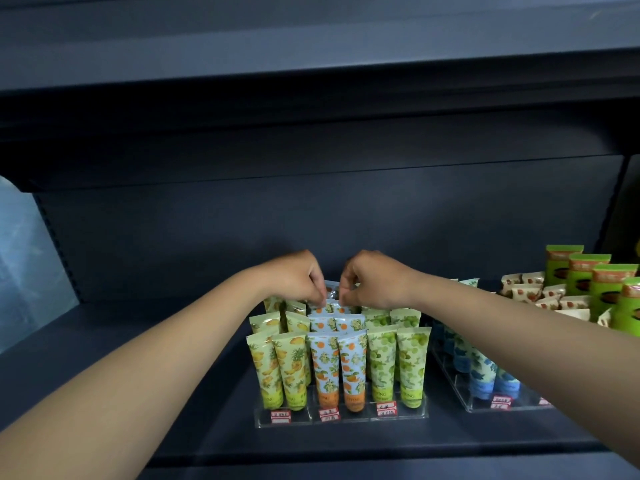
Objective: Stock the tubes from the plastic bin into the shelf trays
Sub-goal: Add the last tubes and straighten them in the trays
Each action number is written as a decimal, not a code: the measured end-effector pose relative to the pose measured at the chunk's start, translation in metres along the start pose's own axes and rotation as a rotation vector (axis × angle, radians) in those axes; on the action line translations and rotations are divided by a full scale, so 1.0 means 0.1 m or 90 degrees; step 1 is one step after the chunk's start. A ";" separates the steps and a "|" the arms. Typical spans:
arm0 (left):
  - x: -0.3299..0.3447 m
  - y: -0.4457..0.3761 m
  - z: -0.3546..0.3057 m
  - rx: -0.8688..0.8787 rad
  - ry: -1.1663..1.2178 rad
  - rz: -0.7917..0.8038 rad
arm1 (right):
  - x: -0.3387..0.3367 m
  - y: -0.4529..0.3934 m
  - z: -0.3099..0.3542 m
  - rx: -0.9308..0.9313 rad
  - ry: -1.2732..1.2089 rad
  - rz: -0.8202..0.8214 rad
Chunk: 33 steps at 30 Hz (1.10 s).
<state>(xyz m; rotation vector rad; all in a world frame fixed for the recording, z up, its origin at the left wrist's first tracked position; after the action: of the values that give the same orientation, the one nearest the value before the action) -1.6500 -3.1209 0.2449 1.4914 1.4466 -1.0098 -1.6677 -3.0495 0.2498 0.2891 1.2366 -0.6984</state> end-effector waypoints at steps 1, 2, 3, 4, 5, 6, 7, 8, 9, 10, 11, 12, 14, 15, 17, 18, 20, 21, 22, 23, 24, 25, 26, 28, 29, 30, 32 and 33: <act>-0.01 0.00 0.00 0.001 -0.003 -0.002 | -0.01 0.00 0.00 0.002 -0.003 -0.001; -0.01 0.00 0.00 0.001 -0.007 -0.003 | -0.01 0.00 0.00 0.004 -0.005 -0.001; -0.02 0.01 0.00 0.002 -0.009 -0.001 | -0.01 -0.01 0.00 0.006 -0.006 -0.001; -0.01 0.01 -0.01 0.002 -0.011 0.003 | -0.01 0.00 0.00 0.008 -0.006 0.000; -0.01 0.01 0.00 0.001 -0.011 0.008 | 0.00 0.00 0.00 0.011 -0.007 0.001; 0.00 0.01 0.00 -0.002 -0.010 0.014 | 0.01 0.00 0.00 0.014 -0.009 0.003; 0.01 0.02 0.00 -0.004 -0.008 0.019 | 0.01 0.00 -0.01 0.017 -0.012 0.005; 0.01 0.02 0.00 -0.005 -0.007 0.024 | 0.02 -0.01 -0.02 0.020 -0.015 0.008; 0.02 0.02 0.00 -0.006 -0.005 0.029 | 0.02 -0.01 -0.03 0.024 -0.020 0.011; 0.02 0.02 -0.01 -0.007 -0.004 0.034 | 0.02 0.00 -0.04 0.027 -0.026 0.014; 0.03 0.02 -0.01 -0.008 -0.003 0.038 | 0.01 0.01 -0.04 0.029 -0.033 0.017; 0.03 0.03 -0.01 -0.008 -0.001 0.041 | 0.01 0.01 -0.05 0.030 -0.040 0.018; 0.04 0.02 -0.01 -0.008 0.000 0.044 | 0.00 0.03 -0.05 0.032 -0.054 0.021; 0.04 0.02 -0.01 -0.008 -0.001 0.044 | 0.00 0.03 -0.05 0.034 -0.057 0.021; 0.04 0.02 -0.01 -0.006 0.001 0.044 | -0.01 0.03 -0.05 0.035 -0.058 0.016; 0.04 0.01 -0.02 -0.004 0.005 0.045 | -0.02 0.03 -0.05 0.034 -0.059 0.012; 0.04 0.01 -0.02 -0.002 0.010 0.046 | -0.03 0.03 -0.05 0.034 -0.059 0.008; 0.04 0.01 -0.02 -0.002 0.010 0.046 | -0.03 0.03 -0.05 0.034 -0.060 0.008; 0.04 0.01 -0.01 -0.003 0.011 0.045 | -0.03 0.03 -0.04 0.033 -0.061 0.010; 0.04 0.01 -0.01 -0.004 0.012 0.044 | -0.03 0.04 -0.05 0.031 -0.061 0.012; 0.04 0.01 -0.01 -0.005 0.014 0.044 | -0.03 0.04 -0.05 0.031 -0.063 0.013; 0.03 0.01 0.00 -0.006 0.017 0.042 | -0.05 0.04 -0.06 0.031 -0.069 0.011; 0.02 0.00 0.00 -0.007 0.020 0.037 | -0.07 0.04 -0.07 0.031 -0.079 0.007; -0.03 -0.02 0.01 -0.007 0.033 0.014 | -0.15 0.02 -0.10 0.037 -0.105 -0.004; -0.07 -0.04 0.02 -0.009 0.042 -0.003 | -0.19 0.01 -0.13 0.046 -0.120 -0.010; -0.12 -0.07 0.03 -0.011 0.046 -0.021 | -0.23 -0.01 -0.18 0.061 -0.135 -0.013; -0.20 -0.15 0.05 -0.017 0.049 -0.060 | -0.29 -0.04 -0.26 0.091 -0.161 -0.011; -0.23 -0.20 0.07 -0.021 0.055 -0.078 | -0.30 -0.07 -0.30 0.100 -0.167 -0.010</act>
<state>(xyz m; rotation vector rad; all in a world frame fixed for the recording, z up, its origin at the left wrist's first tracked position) -1.6706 -3.1354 0.2632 1.4539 1.6252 -1.0000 -1.7002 -3.0280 0.2693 0.3076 0.9375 -0.8209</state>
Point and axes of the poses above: each hand's wrist, its own y-axis away from the middle knuckle, its own x-axis out of the palm, z = x × y, the point moved 10 cm from there along -y, towards the middle knuckle, and after that the axes turned 1 degree about -y, right-handed, at the moved point
